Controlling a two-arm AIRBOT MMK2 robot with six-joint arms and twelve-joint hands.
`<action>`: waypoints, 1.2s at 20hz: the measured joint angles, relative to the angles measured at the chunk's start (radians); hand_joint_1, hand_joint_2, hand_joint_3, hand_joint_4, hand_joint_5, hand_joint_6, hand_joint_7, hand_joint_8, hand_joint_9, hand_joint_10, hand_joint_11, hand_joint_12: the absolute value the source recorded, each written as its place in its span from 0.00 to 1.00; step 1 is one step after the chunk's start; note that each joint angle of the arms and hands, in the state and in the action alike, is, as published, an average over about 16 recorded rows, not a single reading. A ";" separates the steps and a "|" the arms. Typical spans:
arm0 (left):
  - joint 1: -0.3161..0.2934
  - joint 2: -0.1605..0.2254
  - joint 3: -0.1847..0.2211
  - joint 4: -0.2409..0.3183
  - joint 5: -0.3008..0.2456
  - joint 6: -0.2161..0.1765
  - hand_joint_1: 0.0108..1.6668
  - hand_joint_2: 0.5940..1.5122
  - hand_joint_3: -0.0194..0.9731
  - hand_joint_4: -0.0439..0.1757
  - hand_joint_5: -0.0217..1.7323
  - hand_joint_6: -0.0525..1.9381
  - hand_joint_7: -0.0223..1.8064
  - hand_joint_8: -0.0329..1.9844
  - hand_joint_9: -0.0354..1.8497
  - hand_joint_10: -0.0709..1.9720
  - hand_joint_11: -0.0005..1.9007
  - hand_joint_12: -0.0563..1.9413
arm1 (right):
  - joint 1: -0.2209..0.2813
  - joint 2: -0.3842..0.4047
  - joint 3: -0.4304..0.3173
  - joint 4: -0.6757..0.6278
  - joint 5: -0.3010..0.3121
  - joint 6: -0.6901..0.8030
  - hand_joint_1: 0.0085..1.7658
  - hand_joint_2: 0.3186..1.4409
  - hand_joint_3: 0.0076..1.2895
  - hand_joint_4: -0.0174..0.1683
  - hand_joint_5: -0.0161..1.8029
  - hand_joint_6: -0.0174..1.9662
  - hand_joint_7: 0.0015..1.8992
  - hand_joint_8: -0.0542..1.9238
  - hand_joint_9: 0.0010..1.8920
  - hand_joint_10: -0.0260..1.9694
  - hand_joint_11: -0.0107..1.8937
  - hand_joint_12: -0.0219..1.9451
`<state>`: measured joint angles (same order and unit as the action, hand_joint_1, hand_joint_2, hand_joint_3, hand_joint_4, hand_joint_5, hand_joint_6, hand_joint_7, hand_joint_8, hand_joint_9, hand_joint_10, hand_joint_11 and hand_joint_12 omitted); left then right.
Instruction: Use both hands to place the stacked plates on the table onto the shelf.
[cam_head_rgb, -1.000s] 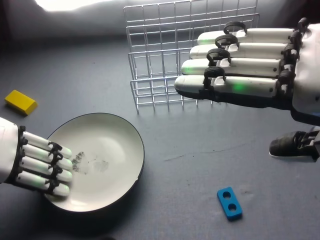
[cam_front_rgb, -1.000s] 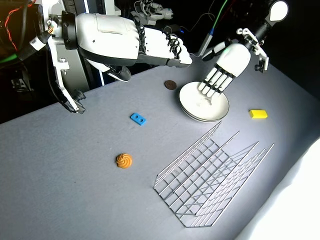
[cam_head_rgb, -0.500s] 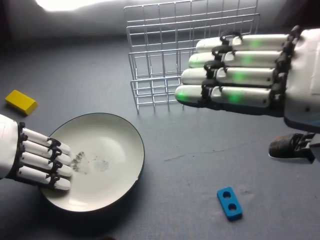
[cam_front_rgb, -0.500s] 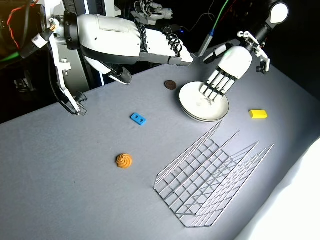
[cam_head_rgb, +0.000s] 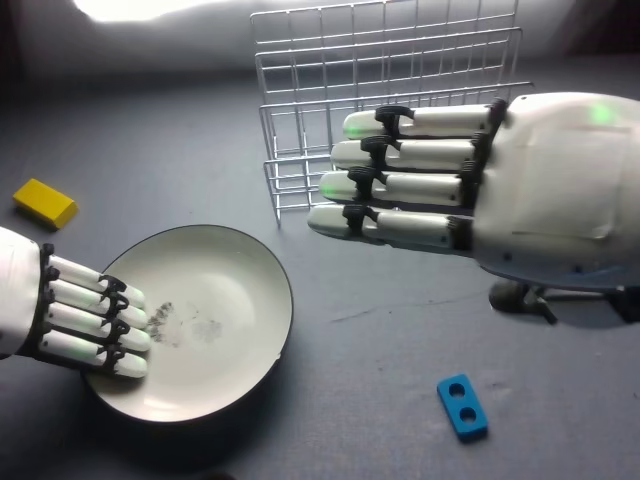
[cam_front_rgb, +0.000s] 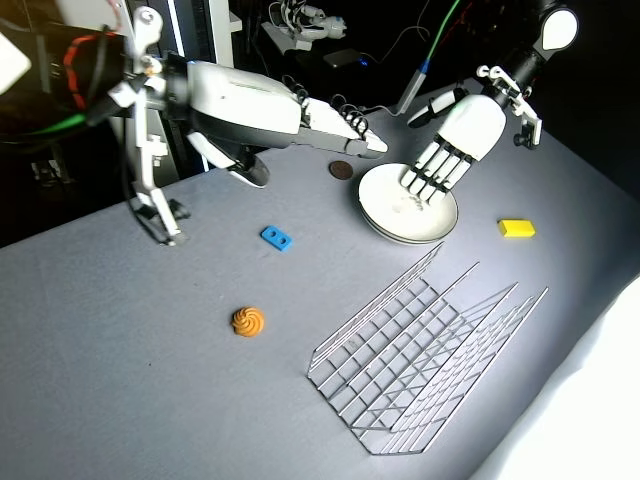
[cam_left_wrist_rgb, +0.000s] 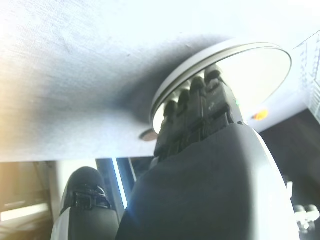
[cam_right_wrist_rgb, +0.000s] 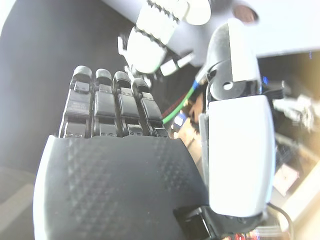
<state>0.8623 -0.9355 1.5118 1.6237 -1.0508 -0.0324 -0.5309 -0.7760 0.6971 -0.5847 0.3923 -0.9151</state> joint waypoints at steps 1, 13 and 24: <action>-0.001 -0.003 -0.004 -0.002 0.002 -0.001 0.01 0.55 0.03 0.20 0.04 0.02 0.02 0.01 0.03 0.03 0.02 0.04 | -0.001 -0.020 0.006 0.018 -0.011 -0.031 0.63 0.59 0.02 0.09 0.02 0.02 0.01 0.03 0.01 0.02 0.02 0.01; -0.054 -0.030 -0.078 0.003 0.032 -0.035 0.00 0.56 0.03 0.18 0.05 0.02 0.02 0.01 0.05 0.04 0.02 0.03 | -0.035 -0.248 0.128 0.164 -0.084 -0.240 0.69 0.59 0.02 0.09 0.02 0.02 0.01 0.03 0.01 0.02 0.02 0.01; -0.095 -0.031 -0.121 0.026 0.058 -0.065 0.01 0.55 0.03 0.18 0.05 0.02 0.03 0.01 0.04 0.04 0.02 0.03 | -0.060 -0.452 0.273 0.243 -0.083 -0.367 0.67 0.63 0.02 0.09 0.03 0.02 0.02 0.03 0.01 0.02 0.02 0.05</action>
<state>0.7675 -0.9661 1.3907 1.6500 -0.9928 -0.0971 -0.5906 -1.2277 0.9703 -0.3417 0.3092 -1.2818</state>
